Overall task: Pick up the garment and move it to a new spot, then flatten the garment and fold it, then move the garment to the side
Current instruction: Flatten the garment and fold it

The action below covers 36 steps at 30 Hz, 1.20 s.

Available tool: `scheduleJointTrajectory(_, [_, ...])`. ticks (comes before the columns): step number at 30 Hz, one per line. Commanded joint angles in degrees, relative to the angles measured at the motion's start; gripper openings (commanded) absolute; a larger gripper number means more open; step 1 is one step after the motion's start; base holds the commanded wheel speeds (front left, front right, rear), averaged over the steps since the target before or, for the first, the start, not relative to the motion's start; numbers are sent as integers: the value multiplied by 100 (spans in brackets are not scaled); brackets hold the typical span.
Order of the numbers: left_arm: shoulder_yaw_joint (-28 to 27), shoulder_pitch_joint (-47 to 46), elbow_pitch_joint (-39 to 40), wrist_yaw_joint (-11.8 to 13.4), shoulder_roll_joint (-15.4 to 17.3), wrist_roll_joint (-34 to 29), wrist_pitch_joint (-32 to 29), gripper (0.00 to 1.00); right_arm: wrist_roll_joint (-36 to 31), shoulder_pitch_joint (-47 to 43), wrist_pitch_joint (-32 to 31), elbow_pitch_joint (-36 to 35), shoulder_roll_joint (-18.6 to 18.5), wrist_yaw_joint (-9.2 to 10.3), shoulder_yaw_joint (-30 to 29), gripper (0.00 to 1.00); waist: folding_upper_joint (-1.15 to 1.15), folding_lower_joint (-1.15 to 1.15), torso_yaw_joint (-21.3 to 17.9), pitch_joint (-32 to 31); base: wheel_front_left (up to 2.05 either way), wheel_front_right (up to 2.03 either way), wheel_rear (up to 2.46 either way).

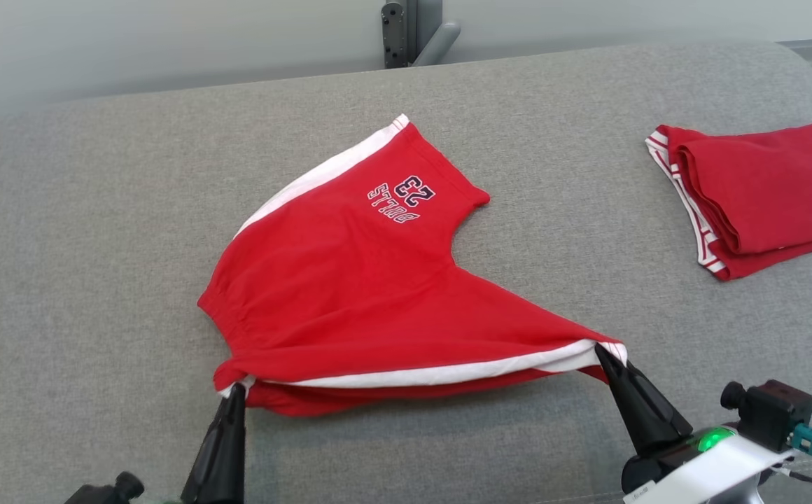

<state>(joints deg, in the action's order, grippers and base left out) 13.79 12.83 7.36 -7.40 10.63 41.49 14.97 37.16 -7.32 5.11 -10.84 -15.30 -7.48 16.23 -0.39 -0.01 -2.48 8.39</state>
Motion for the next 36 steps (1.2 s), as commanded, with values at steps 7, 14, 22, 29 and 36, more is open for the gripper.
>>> scheduleJointTrajectory(7, [219,-794,-557,-10,-159,220,21,0,-62,587,-34,569,114,-1,-203,0,39,1,280,161,0,0,0])
scheduleJointTrajectory(14, [117,-1785,-1546,-10,-591,475,21,0,-153,1722,-257,1301,142,0,-449,0,39,1,655,454,0,0,0])
scheduleJointTrajectory(22, [200,-3047,-2701,98,-763,689,21,0,-219,3465,-850,2322,-162,-1,-127,0,39,1,1152,959,0,0,0])
scheduleJointTrajectory(29, [823,-4145,-3413,592,-770,1336,22,0,-140,5048,-1350,3601,-325,-1,559,0,39,1,1560,1392,0,0,0])
scheduleJointTrajectory(36, [1143,-4659,-3681,923,-768,1821,21,0,-48,6133,-1406,4948,-303,0,1049,0,39,1,1835,1572,0,0,0])
